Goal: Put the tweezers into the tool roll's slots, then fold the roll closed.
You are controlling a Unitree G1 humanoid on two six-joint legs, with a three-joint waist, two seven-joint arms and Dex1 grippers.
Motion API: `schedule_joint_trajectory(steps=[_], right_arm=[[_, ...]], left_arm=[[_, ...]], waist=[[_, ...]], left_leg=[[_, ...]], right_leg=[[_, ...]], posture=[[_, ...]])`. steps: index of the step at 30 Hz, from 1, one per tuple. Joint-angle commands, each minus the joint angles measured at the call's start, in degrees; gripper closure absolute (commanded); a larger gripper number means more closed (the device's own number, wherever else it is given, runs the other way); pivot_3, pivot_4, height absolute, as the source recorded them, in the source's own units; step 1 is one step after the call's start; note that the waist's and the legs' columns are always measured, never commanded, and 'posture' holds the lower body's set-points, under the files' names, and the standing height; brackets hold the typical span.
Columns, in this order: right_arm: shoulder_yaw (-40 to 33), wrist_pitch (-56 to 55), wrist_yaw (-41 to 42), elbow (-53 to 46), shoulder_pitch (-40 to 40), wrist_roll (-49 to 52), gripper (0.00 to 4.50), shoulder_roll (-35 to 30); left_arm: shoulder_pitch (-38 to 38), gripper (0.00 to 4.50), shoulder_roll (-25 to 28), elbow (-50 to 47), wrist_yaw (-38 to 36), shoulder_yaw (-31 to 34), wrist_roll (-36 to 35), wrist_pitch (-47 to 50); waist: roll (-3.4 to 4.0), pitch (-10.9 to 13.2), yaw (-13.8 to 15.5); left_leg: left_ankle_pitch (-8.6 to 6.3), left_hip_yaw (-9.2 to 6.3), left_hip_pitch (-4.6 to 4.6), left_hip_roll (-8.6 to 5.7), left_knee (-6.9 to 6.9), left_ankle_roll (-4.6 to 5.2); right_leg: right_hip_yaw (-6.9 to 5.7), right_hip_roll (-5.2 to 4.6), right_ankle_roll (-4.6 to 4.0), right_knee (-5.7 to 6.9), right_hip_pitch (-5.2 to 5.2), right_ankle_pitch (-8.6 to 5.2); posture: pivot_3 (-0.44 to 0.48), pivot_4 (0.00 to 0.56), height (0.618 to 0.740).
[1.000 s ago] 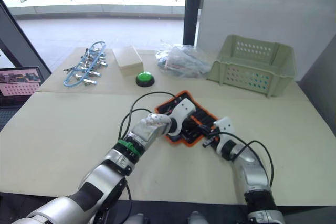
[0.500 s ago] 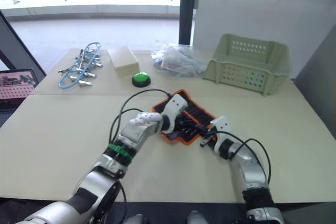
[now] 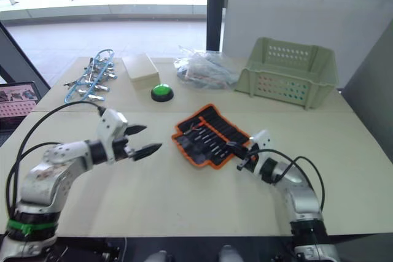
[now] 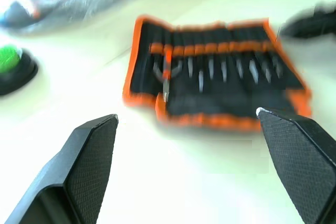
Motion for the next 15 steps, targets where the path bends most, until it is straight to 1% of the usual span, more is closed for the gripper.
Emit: schedule_joint_trajectory(steps=[1, 3, 5, 6, 9, 12, 15], right_arm=[[2.0, 0.3, 2.2, -7.4, 1.3, 0.6, 3.65, -1.1], [4.5, 0.3, 2.4, -11.0, 1.8, -1.1, 3.01, -1.6], [7.2, -1.1, 1.7, -13.1, 1.8, -4.5, 2.25, -2.2], [8.4, -2.0, 0.9, -13.5, 1.7, -6.6, 1.99, -2.4], [11.4, -5.4, -2.1, -13.4, 1.5, -12.5, 0.91, -2.1], [15.4, -12.4, -4.5, -12.2, 0.8, -20.2, 0.03, -2.4], [18.0, -16.7, -6.4, -10.6, -0.3, -25.1, 0.03, -2.0]], left_arm=[[4.0, 0.00, 3.6, 0.3, -4.8, 3.1, -0.6, -8.0], [7.1, 0.00, 5.4, 1.9, -7.5, 4.3, -2.0, -9.4], [8.6, 0.00, 6.3, 2.5, -8.7, 4.9, -2.6, -10.6], [8.9, 0.00, 6.5, 2.6, -8.9, 5.1, -3.0, -11.0], [8.8, 0.00, 6.2, 2.9, -8.2, 5.6, -4.1, -11.3], [9.0, 0.00, 6.3, 2.9, -8.0, 5.4, -4.3, -11.1], [9.1, 0.00, 6.6, 2.8, -7.7, 4.7, -3.9, -11.5]], waist=[[-0.02, 0.0, 0.3], [-0.01, 0.0, 0.5], [0.00, 0.0, 0.3], [0.01, 0.0, 0.3], [-0.01, 0.0, 0.4], [-0.01, 0.0, 0.2], [-0.01, 0.0, 0.1]], left_leg=[[0.00, 0.00, -0.02, 0.00, 0.00, 0.00], [0.00, 0.00, -0.01, 0.01, 0.00, 0.00], [0.00, 0.01, -0.01, 0.02, 0.01, 0.00], [0.00, 0.02, 0.00, 0.02, 0.01, 0.00], [0.00, 0.01, -0.02, 0.04, 0.01, 0.00], [0.00, 0.03, -0.01, 0.04, 0.00, 0.00], [0.00, 0.04, -0.02, 0.05, -0.01, 0.00]], right_leg=[[-0.02, 0.00, 0.00, -0.03, 0.01, 0.00], [-0.02, 0.00, -0.01, -0.04, 0.03, -0.01], [-0.02, 0.00, -0.01, -0.04, 0.04, -0.01], [-0.01, 0.00, -0.01, -0.03, 0.03, -0.01], [-0.06, 0.02, -0.01, -0.03, 0.01, -0.01], [-0.04, 0.01, -0.01, -0.02, -0.01, -0.01], [-0.04, 0.03, -0.02, 0.02, -0.07, -0.01]], posture=[[0.000, 0.150, 0.740], [0.000, 0.150, 0.740], [0.000, 0.150, 0.740], [0.000, 0.150, 0.740], [0.000, 0.150, 0.740], [0.000, 0.150, 0.740], [0.000, 0.150, 0.740]])
